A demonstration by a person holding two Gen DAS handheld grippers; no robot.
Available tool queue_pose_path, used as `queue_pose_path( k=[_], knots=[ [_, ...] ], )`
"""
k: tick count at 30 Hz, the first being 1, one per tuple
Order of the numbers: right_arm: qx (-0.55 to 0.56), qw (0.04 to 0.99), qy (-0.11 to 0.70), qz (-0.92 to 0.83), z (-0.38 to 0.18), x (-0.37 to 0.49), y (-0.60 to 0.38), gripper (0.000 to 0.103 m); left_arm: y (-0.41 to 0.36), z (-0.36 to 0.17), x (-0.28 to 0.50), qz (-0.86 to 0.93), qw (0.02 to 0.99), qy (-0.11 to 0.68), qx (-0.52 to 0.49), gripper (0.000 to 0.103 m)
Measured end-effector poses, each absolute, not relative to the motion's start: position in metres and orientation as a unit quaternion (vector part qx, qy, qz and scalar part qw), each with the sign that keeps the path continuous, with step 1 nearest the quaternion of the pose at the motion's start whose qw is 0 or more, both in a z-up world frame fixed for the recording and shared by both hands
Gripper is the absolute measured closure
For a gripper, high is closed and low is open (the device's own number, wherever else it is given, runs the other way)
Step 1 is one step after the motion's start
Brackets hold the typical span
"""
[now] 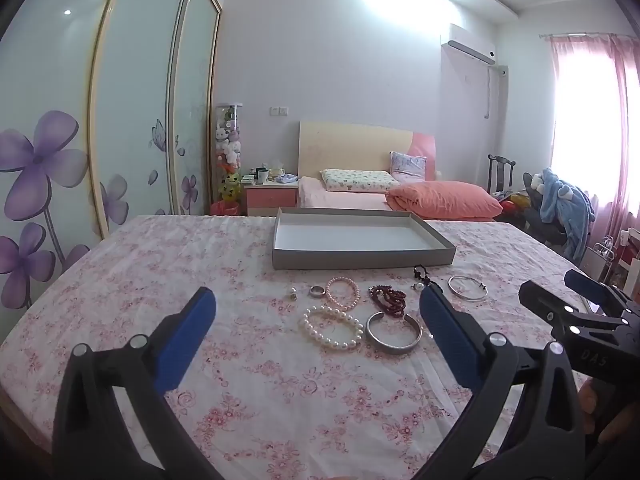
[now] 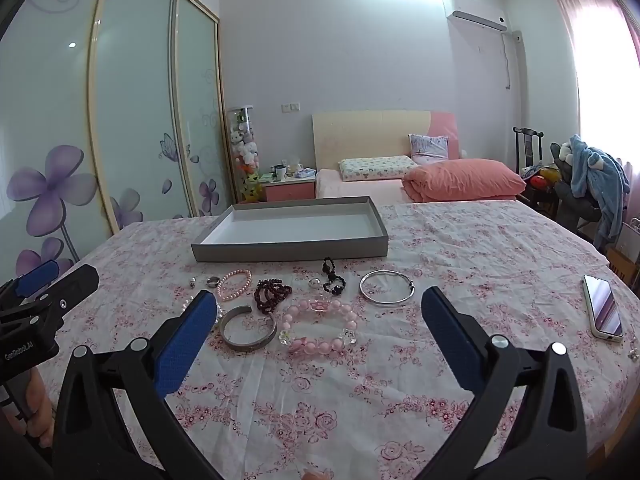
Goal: Organize jewelry
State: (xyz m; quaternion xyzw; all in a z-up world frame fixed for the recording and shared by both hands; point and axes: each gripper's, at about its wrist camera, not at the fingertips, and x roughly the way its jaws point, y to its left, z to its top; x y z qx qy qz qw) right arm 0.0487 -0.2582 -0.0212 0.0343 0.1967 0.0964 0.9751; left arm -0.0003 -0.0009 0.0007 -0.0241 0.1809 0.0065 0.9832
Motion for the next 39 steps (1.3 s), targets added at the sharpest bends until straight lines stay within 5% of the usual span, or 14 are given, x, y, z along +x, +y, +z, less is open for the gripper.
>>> queue_pose_path(
  k=[39],
  knots=[
    [0.036, 0.974, 0.202, 0.095, -0.0247, 0.051, -0.2584, 0.002, 0.001, 0.0, 0.0016, 0.004, 0.982, 0.186, -0.028, 0.004]
  ],
)
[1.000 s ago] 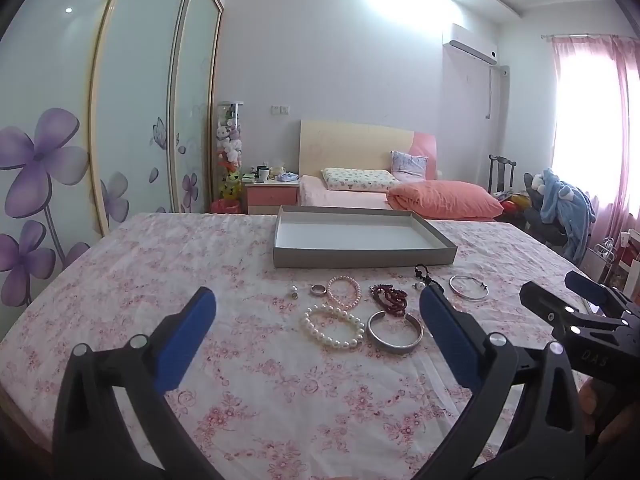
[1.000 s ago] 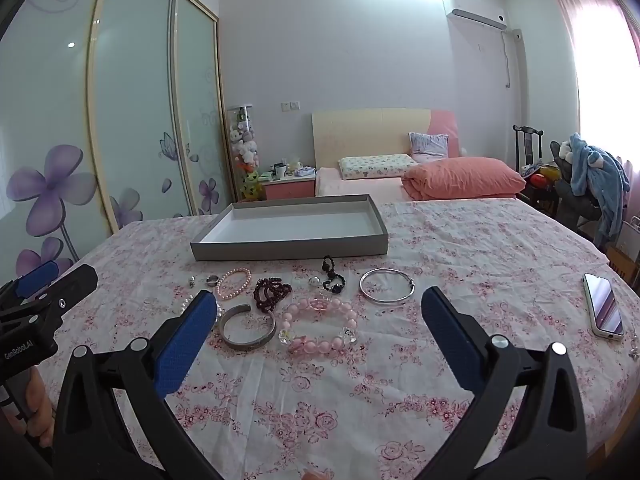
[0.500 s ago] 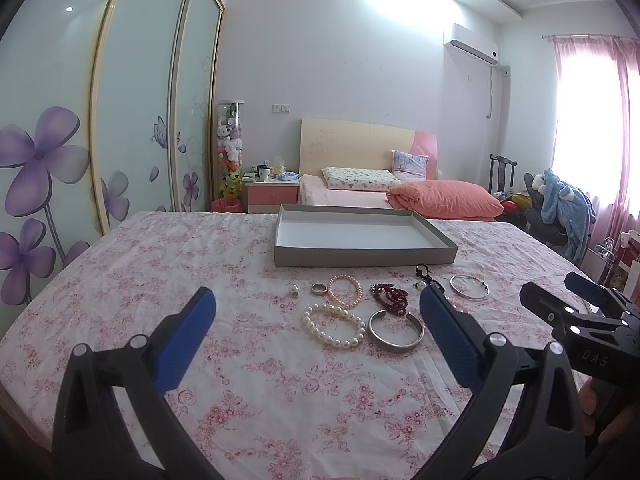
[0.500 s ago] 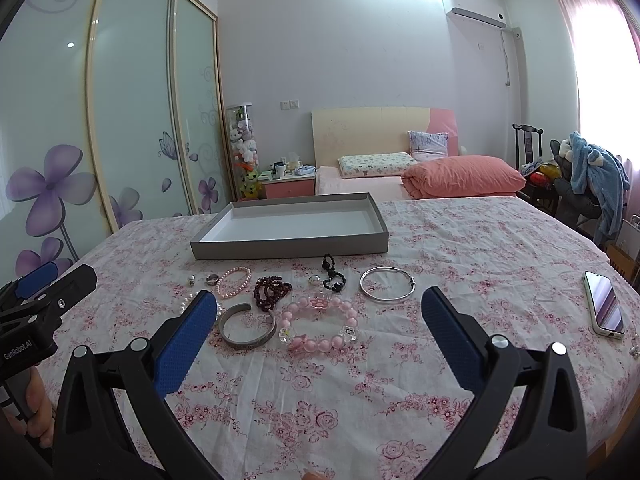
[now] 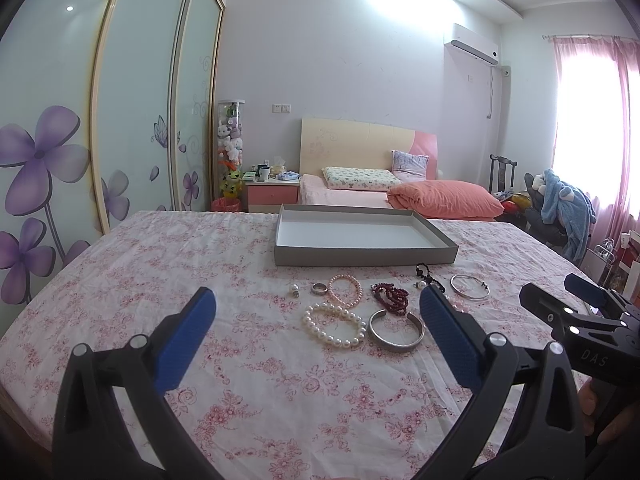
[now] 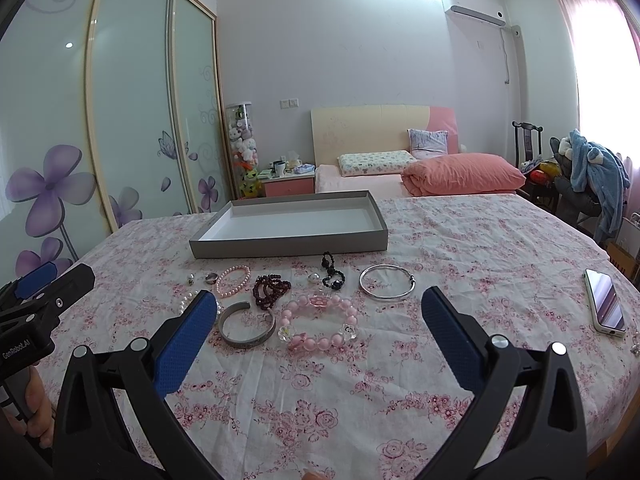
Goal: Organize jewelry
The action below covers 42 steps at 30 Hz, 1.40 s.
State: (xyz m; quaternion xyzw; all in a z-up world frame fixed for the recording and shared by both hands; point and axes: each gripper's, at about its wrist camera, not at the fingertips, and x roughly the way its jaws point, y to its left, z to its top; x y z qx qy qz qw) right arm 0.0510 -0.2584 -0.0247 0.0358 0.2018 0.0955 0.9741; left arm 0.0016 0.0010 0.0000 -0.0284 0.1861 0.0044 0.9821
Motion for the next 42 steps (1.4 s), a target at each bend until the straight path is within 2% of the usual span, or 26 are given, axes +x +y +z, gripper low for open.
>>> queue_pose_path(
  k=[38, 42],
  knots=[
    [0.038, 0.973, 0.206, 0.096, -0.028, 0.052, -0.258, 0.002, 0.001, 0.0, 0.002, 0.004, 0.982, 0.188, -0.03, 0.004],
    [0.05, 0.969, 0.22, 0.097, -0.042, 0.059, -0.266, 0.002, 0.005, -0.008, 0.005, 0.006, 0.98, 0.196, -0.026, 0.004]
  ],
)
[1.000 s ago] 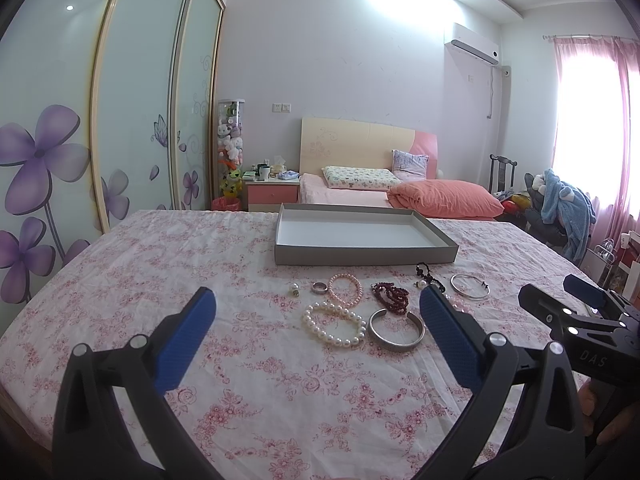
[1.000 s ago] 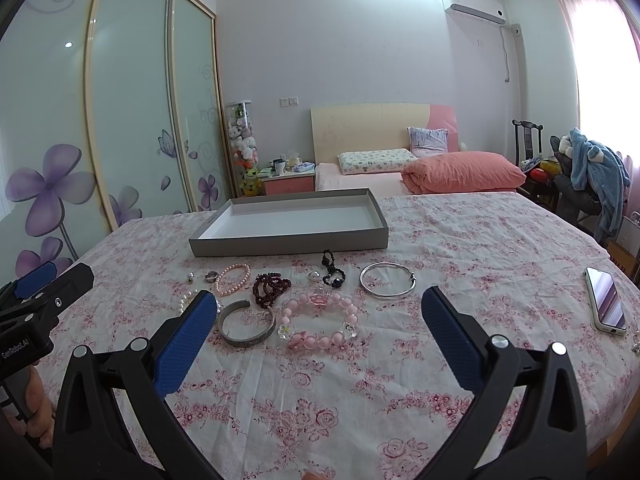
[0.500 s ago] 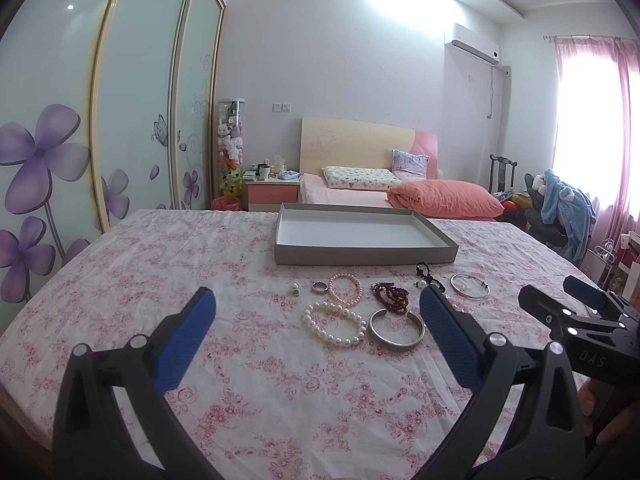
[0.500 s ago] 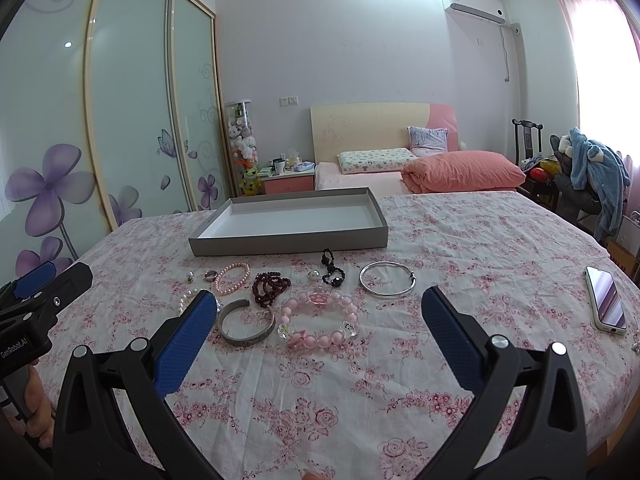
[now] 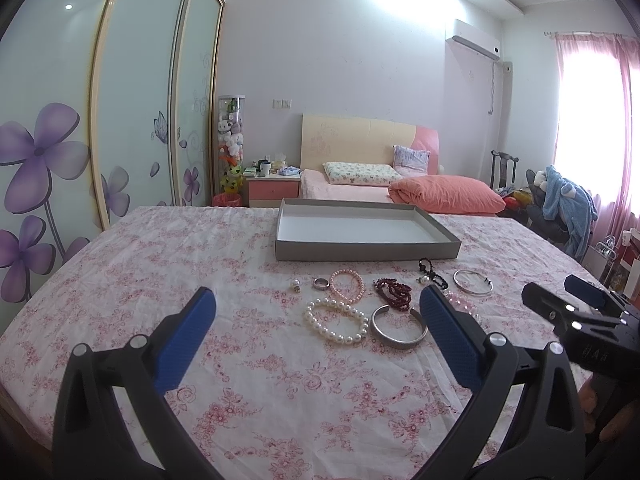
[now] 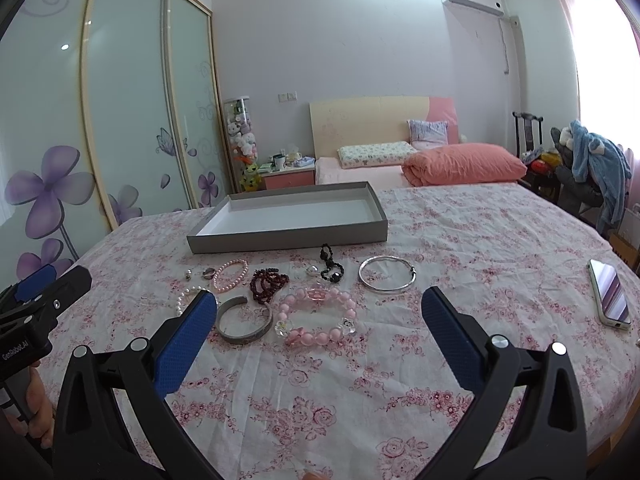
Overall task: Organize jewelry
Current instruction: 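Grasp the white pearl bracelet with the left tool while the right tool grasps the silver bangle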
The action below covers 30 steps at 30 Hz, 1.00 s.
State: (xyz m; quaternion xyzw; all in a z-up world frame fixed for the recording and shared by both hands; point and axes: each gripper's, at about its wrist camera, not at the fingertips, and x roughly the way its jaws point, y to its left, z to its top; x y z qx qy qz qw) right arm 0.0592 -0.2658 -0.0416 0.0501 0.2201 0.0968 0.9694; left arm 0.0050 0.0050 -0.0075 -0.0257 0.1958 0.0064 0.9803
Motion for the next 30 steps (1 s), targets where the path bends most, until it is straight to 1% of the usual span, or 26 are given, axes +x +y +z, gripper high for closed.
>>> queue_pose_path(
  k=[5, 13, 14, 16, 18, 25, 30],
  knots=[
    [0.051, 0.963, 0.251, 0.085, -0.047, 0.082, -0.276, 0.002, 0.006, -0.02, 0.022, 0.016, 0.975, 0.221, -0.016, 0.004],
    [0.022, 0.936, 0.343, 0.07, -0.06, 0.148, -0.289, 0.002, 0.006, -0.039, 0.064, 0.004, 0.955, 0.296, 0.004, 0.004],
    [0.019, 0.932, 0.356, 0.069, -0.063, 0.157, -0.29, 0.003, 0.007, -0.041, 0.07, 0.0, 0.952, 0.307, 0.003, 0.004],
    [0.02, 0.921, 0.382, 0.072, -0.07, 0.173, -0.291, 0.009, 0.007, -0.048, 0.081, -0.011, 0.944, 0.331, 0.001, 0.004],
    [0.024, 0.91, 0.406, 0.077, -0.078, 0.187, -0.292, 0.01, 0.007, -0.054, 0.092, -0.018, 0.936, 0.352, 0.003, 0.004],
    [0.002, 0.894, 0.444, 0.053, -0.093, 0.219, -0.288, 0.011, 0.002, -0.063, 0.112, -0.025, 0.926, 0.376, 0.02, 0.004],
    [-0.007, 0.889, 0.455, 0.047, -0.099, 0.232, -0.284, 0.012, 0.004, -0.067, 0.122, -0.024, 0.92, 0.389, 0.024, 0.004]
  ],
)
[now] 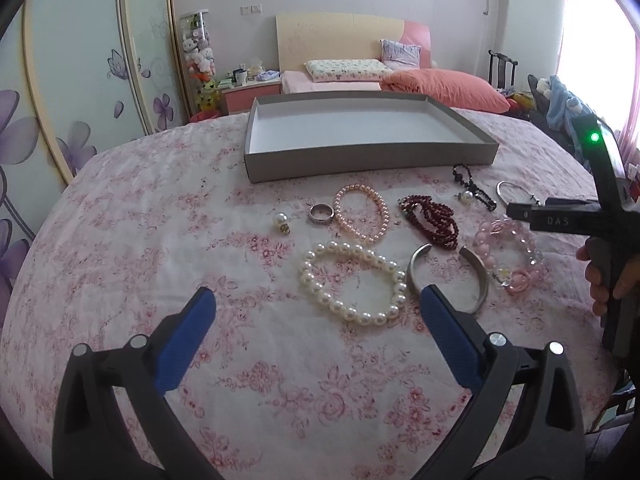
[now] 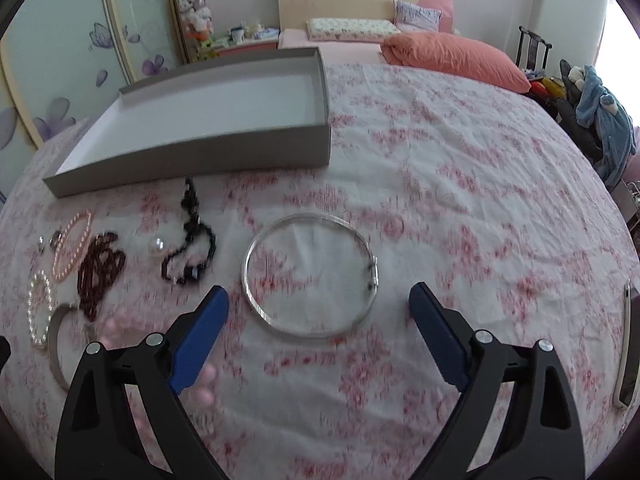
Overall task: Organize jewelry
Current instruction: 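Grasp the white pearl bracelet with the left tool while the right tool grasps the silver bangle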
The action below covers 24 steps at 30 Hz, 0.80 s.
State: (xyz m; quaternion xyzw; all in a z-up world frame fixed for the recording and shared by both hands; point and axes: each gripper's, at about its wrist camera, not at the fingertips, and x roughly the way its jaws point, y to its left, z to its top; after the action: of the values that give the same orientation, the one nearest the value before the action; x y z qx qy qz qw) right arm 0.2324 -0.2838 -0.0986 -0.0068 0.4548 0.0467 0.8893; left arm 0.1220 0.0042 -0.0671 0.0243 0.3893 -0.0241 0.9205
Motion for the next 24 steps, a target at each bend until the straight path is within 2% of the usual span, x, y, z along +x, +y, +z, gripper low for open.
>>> queue_pose_path(
  k=[5, 7, 8, 14, 20, 21, 24],
  knots=[
    [-0.008, 0.892, 0.448, 0.053, -0.096, 0.24, -0.284, 0.02, 0.015, -0.071, 0.134, -0.018, 0.915, 0.402, 0.013, 0.005],
    [-0.01, 0.895, 0.441, 0.06, -0.095, 0.241, -0.284, 0.031, 0.018, -0.072, 0.138, -0.018, 0.914, 0.406, 0.008, 0.009],
    [-0.012, 0.897, 0.438, 0.064, -0.094, 0.24, -0.284, 0.031, 0.019, -0.072, 0.139, -0.018, 0.913, 0.408, 0.005, 0.01],
    [-0.01, 0.896, 0.438, 0.071, -0.093, 0.245, -0.285, 0.032, 0.021, -0.079, 0.149, -0.026, 0.905, 0.424, -0.009, 0.028],
    [-0.006, 0.896, 0.438, 0.07, -0.093, 0.247, -0.287, 0.032, 0.018, -0.083, 0.156, -0.037, 0.895, 0.443, -0.023, 0.051],
    [-0.005, 0.897, 0.437, 0.07, -0.093, 0.248, -0.287, 0.032, 0.017, -0.084, 0.157, -0.037, 0.893, 0.448, -0.027, 0.058],
    [-0.003, 0.897, 0.437, 0.07, -0.093, 0.248, -0.288, 0.032, 0.014, -0.087, 0.162, -0.031, 0.888, 0.458, -0.034, 0.066]
  ],
)
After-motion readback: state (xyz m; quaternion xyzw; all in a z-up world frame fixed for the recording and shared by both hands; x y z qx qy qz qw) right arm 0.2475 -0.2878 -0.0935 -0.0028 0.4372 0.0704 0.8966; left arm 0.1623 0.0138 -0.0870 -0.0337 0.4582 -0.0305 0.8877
